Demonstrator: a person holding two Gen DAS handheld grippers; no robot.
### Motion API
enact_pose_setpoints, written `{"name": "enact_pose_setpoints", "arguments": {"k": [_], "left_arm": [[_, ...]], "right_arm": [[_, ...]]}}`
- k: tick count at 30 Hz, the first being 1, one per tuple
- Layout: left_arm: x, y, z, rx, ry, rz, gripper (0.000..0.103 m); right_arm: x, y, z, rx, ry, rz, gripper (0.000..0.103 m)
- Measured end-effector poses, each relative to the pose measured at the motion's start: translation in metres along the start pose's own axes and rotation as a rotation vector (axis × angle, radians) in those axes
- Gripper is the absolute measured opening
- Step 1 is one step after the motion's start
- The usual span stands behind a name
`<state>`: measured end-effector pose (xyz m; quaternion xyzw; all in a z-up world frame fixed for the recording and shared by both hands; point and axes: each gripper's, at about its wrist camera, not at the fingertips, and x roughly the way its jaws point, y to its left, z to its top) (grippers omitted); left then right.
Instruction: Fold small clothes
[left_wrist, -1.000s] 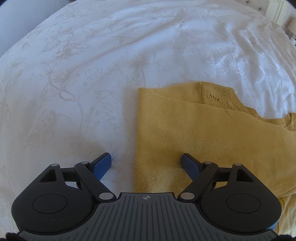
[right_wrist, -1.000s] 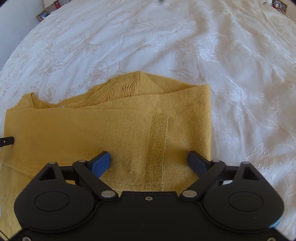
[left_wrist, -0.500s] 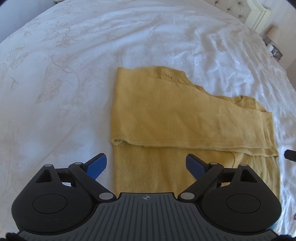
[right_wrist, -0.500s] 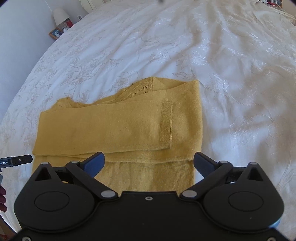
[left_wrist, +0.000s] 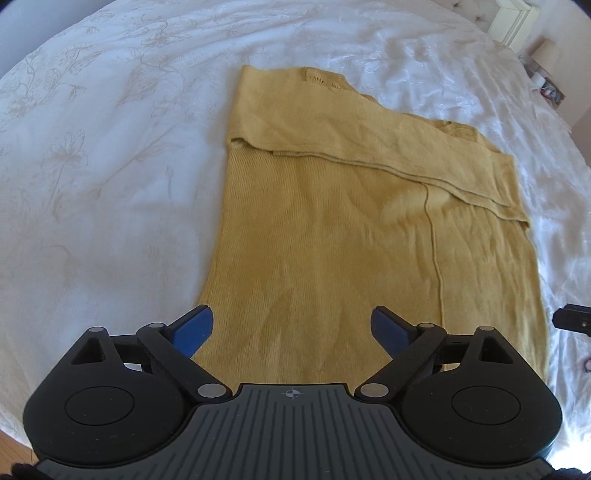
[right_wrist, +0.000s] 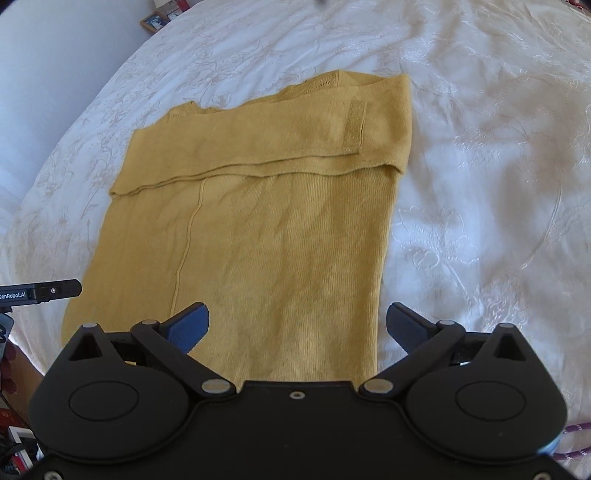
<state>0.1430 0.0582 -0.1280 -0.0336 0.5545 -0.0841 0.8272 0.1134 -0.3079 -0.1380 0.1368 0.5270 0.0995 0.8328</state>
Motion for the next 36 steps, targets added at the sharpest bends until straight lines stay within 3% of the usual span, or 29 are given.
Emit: {"name": "enact_pose_setpoints", "arguments": {"k": [7,15,30,32,36], "left_arm": [[-0.010,-0.011,-0.046,-0.042,0.018,0.030,0.093],[-0.018,-0.016,-0.074,0.014,0.037,0.031,0.093],[-0.044,0.027,-0.119,0.021,-0.025,-0.004,0.091],[-0.046,0.032,-0.125,0.035,-0.036,0.004,0.083],[-0.048,0.040,-0.131,0.062,-0.059,0.009,0.082]], "right_arm": [[-0.008,0.001,-0.036,-0.045,0.051,0.036,0.102],[-0.023,0.001,-0.065,-0.012,0.043,0.032,0.102],[-0.050,0.026,-0.112,0.077,-0.034,-0.058,0.102],[-0.054,0.031,-0.119,0.080,-0.044,-0.066,0.102],[-0.058,0.044,-0.132,0.078,-0.060,-0.079,0.102]]}}
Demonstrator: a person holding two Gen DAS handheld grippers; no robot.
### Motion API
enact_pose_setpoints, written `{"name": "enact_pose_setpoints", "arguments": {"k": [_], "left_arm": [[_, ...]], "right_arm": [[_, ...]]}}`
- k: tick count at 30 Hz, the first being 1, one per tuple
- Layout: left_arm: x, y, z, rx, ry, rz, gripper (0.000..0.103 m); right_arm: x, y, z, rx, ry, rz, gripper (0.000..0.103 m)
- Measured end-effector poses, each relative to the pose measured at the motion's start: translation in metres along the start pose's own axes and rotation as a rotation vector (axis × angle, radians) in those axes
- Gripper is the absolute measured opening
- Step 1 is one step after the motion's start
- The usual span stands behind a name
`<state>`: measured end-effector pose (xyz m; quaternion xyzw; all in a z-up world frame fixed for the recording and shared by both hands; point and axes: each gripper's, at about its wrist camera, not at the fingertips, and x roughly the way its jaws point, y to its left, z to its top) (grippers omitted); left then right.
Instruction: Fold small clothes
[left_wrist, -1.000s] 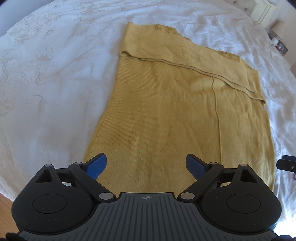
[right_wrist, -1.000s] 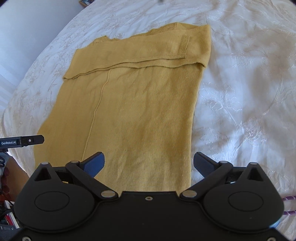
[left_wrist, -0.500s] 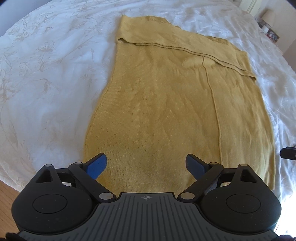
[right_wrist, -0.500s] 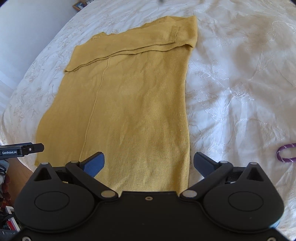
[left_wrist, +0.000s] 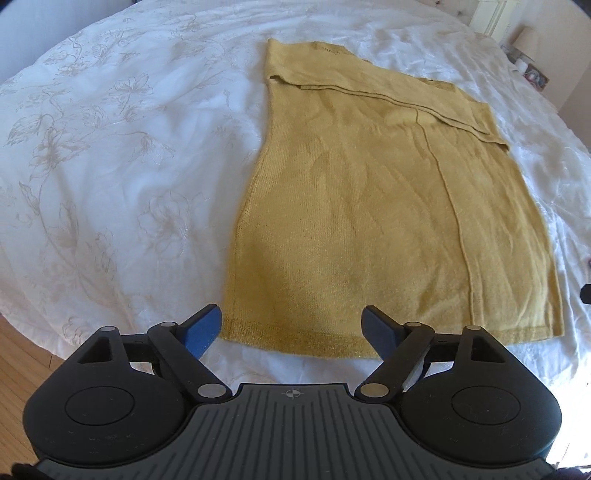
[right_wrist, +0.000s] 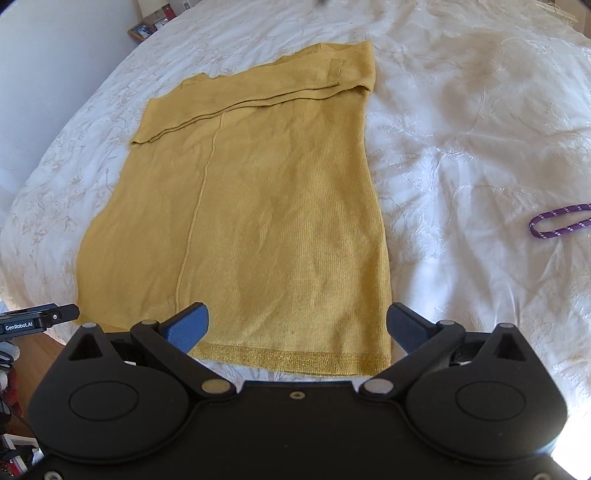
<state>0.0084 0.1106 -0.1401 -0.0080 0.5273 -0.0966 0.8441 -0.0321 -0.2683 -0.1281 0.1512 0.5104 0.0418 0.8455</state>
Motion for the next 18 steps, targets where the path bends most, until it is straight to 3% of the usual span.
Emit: {"name": "enact_pose_setpoints", "arguments": {"k": [10,15,18], "left_arm": [[0.002,0.019,0.001,0.018,-0.041,-0.038,0.082],[0.004,0.020,0.003,0.081,-0.064,0.012,0.081],[0.009,0.023,0.005,0.111,-0.051,0.008,0.075]], "right_arm": [[0.000,0.017,-0.026,0.002,-0.012,-0.010,0.102],[-0.002,0.019,-0.034,0.020,-0.012,-0.021,0.102],[-0.002,0.018,-0.036,0.031,-0.013,-0.026,0.102]]}}
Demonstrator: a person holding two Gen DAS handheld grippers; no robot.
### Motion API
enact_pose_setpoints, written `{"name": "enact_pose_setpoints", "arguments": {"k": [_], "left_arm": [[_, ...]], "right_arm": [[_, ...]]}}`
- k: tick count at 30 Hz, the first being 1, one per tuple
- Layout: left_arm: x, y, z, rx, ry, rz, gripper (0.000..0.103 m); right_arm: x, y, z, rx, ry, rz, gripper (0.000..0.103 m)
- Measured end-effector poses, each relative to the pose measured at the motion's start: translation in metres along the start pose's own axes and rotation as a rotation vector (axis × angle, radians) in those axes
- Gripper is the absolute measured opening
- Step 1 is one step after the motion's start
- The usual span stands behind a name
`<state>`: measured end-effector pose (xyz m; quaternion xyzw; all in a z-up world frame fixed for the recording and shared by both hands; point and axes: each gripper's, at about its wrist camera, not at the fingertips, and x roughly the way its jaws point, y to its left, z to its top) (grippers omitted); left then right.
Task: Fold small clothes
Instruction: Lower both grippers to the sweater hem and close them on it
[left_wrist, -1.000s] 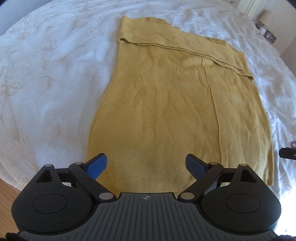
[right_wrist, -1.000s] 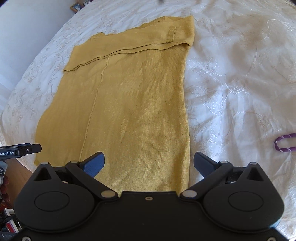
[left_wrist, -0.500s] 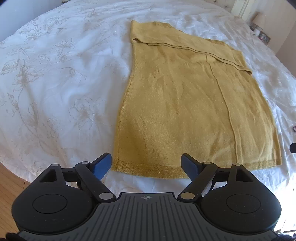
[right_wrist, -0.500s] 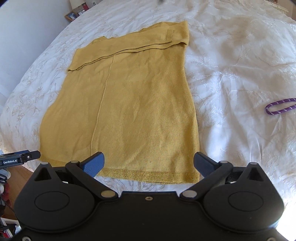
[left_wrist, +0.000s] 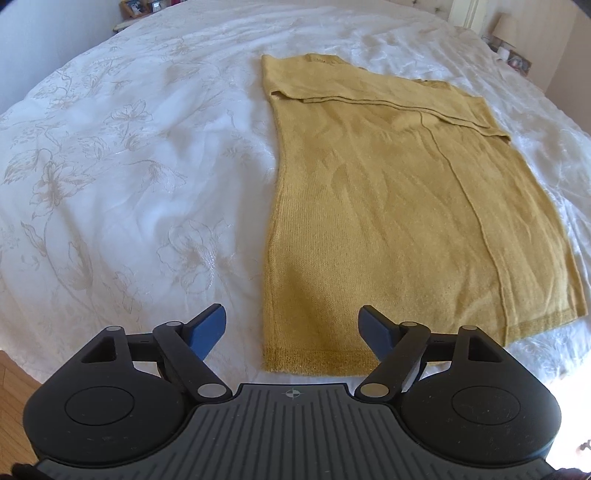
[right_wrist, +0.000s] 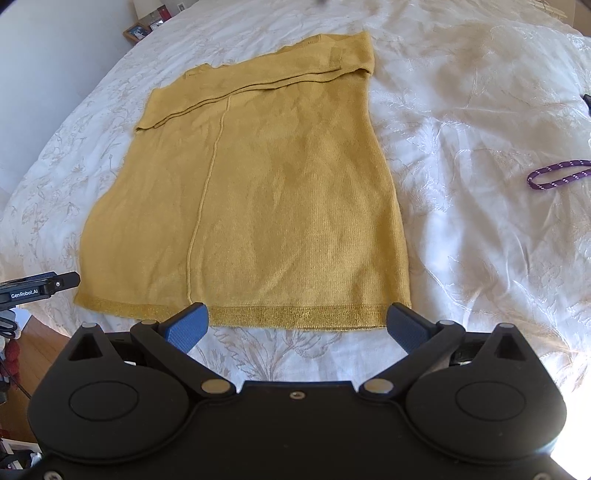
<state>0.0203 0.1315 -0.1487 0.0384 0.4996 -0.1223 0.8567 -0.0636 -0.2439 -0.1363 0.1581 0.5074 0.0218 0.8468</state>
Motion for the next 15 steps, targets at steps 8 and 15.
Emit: {"name": "enact_pose_setpoints", "arguments": {"k": [8,15], "left_arm": [[0.010,0.022,0.002,-0.054,0.022,0.002,0.074],[0.025,0.022,0.003,-0.040,0.080,-0.005,0.069]], "right_arm": [[0.000,-0.003,0.001,0.028,-0.017,-0.018,0.102],[0.007,-0.007,0.007,0.045,-0.012,-0.033,0.102]]}}
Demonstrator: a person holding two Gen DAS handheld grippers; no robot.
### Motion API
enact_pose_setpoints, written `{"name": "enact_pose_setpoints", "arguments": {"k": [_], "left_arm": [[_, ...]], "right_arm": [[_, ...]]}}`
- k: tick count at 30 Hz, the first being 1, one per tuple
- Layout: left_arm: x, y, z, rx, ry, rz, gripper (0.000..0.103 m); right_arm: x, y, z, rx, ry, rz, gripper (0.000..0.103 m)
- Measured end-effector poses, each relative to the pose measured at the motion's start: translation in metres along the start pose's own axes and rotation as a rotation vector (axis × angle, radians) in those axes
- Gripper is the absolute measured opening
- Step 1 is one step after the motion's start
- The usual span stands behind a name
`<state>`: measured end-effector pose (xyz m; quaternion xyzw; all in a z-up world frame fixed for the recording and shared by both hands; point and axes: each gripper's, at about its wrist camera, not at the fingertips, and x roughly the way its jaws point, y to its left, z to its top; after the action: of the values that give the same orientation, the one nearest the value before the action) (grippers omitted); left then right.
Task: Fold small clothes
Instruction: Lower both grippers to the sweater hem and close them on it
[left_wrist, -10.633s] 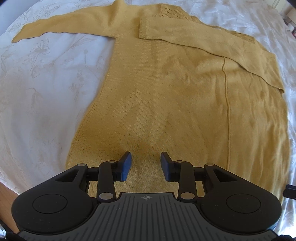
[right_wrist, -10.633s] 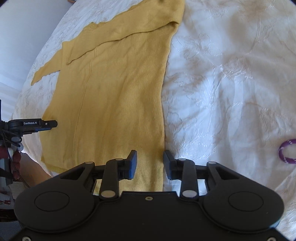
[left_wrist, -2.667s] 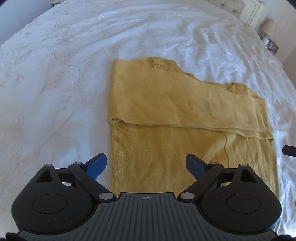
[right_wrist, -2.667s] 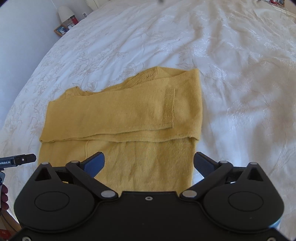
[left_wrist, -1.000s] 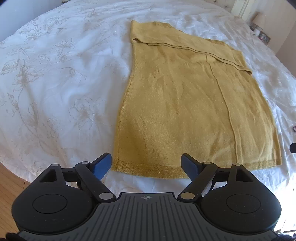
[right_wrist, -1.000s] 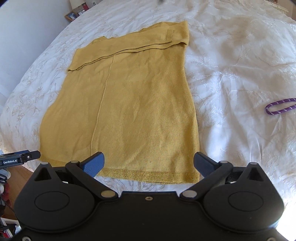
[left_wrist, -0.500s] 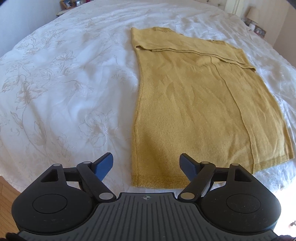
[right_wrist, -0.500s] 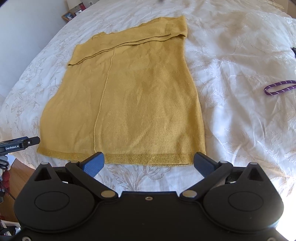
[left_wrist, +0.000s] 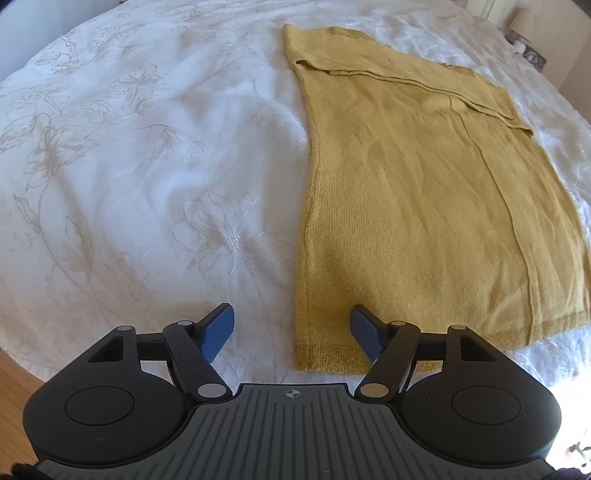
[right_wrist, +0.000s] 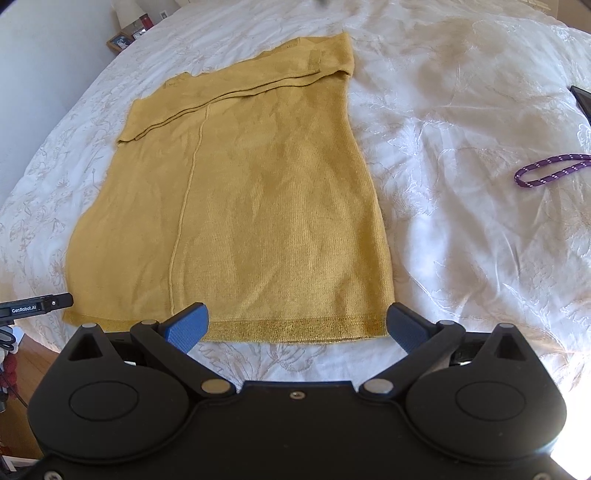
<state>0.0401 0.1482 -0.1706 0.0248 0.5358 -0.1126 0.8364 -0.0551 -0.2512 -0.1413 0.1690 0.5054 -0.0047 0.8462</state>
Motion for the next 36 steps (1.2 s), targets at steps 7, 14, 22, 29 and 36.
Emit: {"name": "enact_pose_setpoints", "arguments": {"k": [7,14,22,29,36], "left_arm": [[0.015,-0.021,0.006,0.053,0.021,-0.047,0.062],[0.024,-0.027,0.007,0.058,0.043,-0.060,0.059],[0.034,-0.029,0.011,0.067,0.071,-0.056,0.060],[0.037,-0.031,0.011,0.061,0.076,-0.060,0.070],[0.041,-0.032,0.014,0.060,0.109,-0.075,0.076]], "right_arm": [[0.008,-0.002,0.004,-0.016,0.002,-0.007,0.102],[0.021,-0.012,0.006,-0.036,0.011,-0.007,0.102],[0.041,-0.036,0.012,0.058,0.046,0.059,0.102],[0.061,-0.050,0.014,0.111,0.100,0.122,0.103],[0.070,-0.058,0.016,0.092,0.136,0.162,0.103]]}}
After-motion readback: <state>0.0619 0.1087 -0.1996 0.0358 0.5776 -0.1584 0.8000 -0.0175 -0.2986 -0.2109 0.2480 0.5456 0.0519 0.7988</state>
